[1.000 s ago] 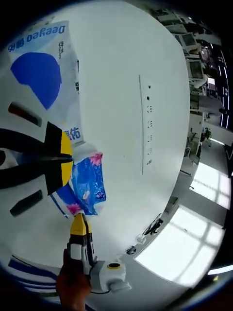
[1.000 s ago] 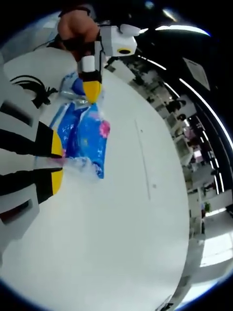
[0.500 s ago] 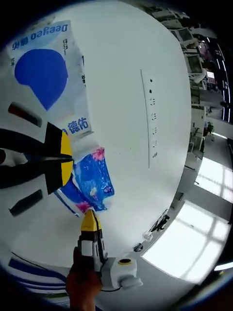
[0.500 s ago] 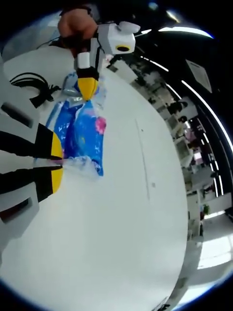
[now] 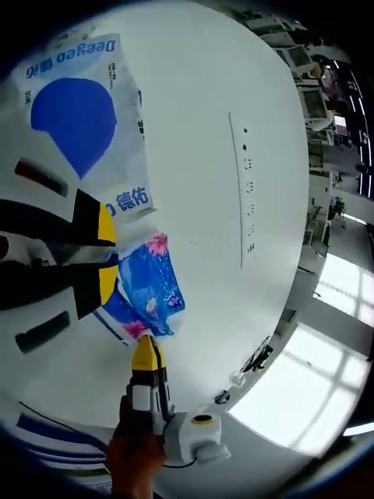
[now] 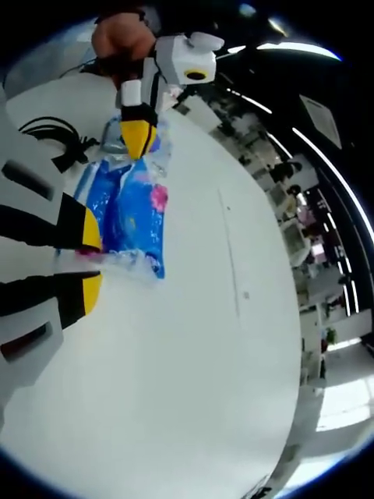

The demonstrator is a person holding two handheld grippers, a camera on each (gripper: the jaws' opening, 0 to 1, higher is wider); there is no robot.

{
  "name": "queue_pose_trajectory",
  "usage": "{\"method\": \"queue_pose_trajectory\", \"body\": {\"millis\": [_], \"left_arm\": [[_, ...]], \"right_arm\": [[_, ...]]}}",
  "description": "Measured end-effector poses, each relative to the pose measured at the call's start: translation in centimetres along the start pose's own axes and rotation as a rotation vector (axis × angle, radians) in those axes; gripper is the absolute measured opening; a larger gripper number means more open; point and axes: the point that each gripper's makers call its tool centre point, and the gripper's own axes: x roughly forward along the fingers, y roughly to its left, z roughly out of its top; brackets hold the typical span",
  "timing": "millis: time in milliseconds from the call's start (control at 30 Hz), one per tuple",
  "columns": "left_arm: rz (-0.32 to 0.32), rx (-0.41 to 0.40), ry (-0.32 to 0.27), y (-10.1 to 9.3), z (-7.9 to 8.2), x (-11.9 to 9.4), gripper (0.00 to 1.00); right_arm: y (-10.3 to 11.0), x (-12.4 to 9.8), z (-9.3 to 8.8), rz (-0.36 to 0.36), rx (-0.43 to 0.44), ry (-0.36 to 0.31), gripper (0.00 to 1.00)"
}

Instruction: Arrange the tabletop items into an orderly group along one side of the table until the central work area is clear of visible clutter.

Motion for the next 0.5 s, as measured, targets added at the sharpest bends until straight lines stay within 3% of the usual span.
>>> {"method": "queue_pose_trajectory", "body": {"millis": [500], "left_arm": [[-0.006,0.052,-0.035,0.1,1.4,-2.3,0.12]], "right_arm": [[1.1,-1.6,1.4,0.026,-0.04,-0.033,0.17]]}}
